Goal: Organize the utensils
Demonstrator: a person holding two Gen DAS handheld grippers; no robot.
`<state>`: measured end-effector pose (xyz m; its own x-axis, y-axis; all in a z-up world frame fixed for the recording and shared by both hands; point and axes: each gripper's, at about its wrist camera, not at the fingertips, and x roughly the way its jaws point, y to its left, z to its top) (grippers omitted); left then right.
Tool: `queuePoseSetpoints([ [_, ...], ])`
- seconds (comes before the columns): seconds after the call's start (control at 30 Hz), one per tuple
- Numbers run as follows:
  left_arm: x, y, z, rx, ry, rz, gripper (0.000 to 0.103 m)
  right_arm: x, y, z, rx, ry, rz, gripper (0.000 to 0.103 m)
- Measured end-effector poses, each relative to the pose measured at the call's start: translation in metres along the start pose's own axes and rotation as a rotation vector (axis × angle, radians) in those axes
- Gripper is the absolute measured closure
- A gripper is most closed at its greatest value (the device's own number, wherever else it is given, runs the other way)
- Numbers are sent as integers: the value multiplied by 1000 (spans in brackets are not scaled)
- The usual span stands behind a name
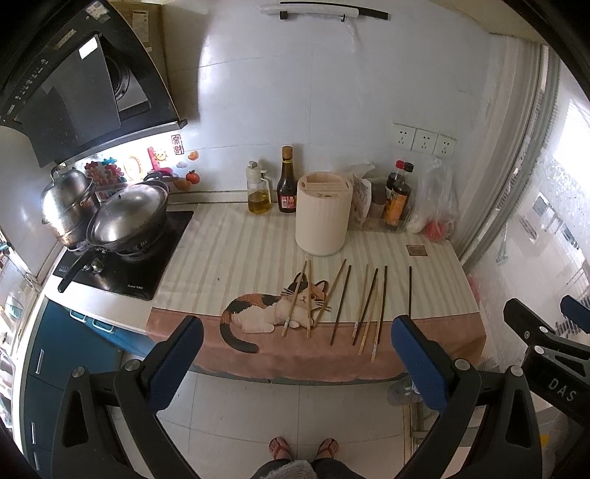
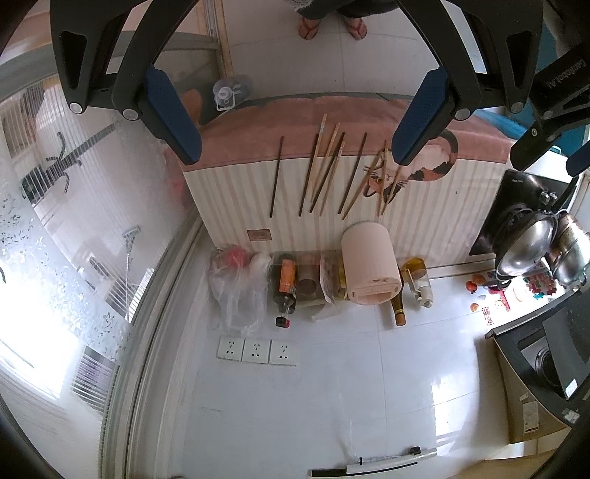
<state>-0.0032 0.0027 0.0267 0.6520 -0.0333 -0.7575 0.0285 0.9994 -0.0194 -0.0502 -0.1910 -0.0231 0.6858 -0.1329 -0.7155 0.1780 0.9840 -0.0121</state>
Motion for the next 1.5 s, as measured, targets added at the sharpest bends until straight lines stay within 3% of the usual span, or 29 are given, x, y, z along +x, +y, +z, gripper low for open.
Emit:
queuePoseSetpoints([
  [0.6,-1,8,-2,1,-13,-2,0,1,1,5,37,2,9,0],
  [0.87,34,24,8,14,-67,44,0,25,-9,3,160,-78,38,0],
  [1.0,67,32,15,37,-87,56,0,48,-10,2,196,-154,2,0],
  [1.07,90,33,18,49,-59,66,0,64,-8,2,187,-166,-20,0],
  [1.23,148,35,29,66,9,82,0,126,-19,1,222,-99,-50,2],
  [1.3,171,34,31,76,37,109,0,155,-24,1,233,-44,-44,15],
  [1.4,215,37,35,81,104,154,0,211,-33,-1,266,81,38,32],
  [1.5,264,40,35,78,188,187,0,271,-38,-4,274,176,67,39],
])
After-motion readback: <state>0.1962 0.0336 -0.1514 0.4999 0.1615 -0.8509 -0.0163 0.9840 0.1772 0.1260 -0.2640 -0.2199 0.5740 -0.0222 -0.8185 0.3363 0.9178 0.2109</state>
